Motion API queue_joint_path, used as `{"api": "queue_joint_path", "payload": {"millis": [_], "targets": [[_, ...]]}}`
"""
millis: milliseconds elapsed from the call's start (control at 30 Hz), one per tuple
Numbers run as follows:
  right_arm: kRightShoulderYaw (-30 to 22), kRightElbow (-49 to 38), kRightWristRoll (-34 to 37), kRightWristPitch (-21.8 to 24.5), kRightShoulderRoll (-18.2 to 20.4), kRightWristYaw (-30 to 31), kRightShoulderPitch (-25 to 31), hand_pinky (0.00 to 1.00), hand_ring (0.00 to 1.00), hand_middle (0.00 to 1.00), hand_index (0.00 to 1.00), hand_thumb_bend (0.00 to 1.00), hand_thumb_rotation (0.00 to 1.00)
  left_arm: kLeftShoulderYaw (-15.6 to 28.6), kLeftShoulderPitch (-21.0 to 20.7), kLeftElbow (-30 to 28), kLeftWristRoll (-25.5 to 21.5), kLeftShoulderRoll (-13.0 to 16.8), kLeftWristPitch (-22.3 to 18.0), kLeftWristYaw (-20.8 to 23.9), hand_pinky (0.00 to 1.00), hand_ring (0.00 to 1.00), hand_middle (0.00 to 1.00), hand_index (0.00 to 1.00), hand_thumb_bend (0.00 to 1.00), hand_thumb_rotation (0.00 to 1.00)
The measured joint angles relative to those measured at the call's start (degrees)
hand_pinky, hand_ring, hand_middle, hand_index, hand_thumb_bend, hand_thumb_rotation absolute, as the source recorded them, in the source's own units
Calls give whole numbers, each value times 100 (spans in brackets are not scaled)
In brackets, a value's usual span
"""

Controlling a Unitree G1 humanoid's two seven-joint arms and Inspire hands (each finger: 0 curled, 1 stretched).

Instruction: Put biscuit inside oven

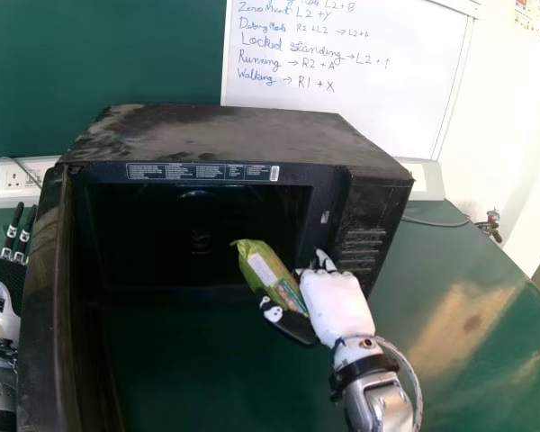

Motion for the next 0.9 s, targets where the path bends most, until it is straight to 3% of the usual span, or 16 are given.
{"api": "queue_joint_path", "payload": {"millis": [167,367,700,900], "targets": [[0,41,8,0,10,0,-61,41,43,47,51,53,0,-2,6,-17,5,-1,-30,0,0,13,39,86,14,67],[26,243,31,-2,40,79,-337,41,43,45,52,53,0,-1,4,-31,4,-6,-19,27,0,13,39,86,13,62],[139,656,287,-227,123,-53,-677,48,49,46,52,53,0,-1,6,-61,0,-21,-13,21,0,12,39,85,13,66],[266,995,326,-302,135,-56,-1010,47,49,47,52,53,0,-1,15,-104,-2,-34,6,23,0,13,39,86,12,74]]}}
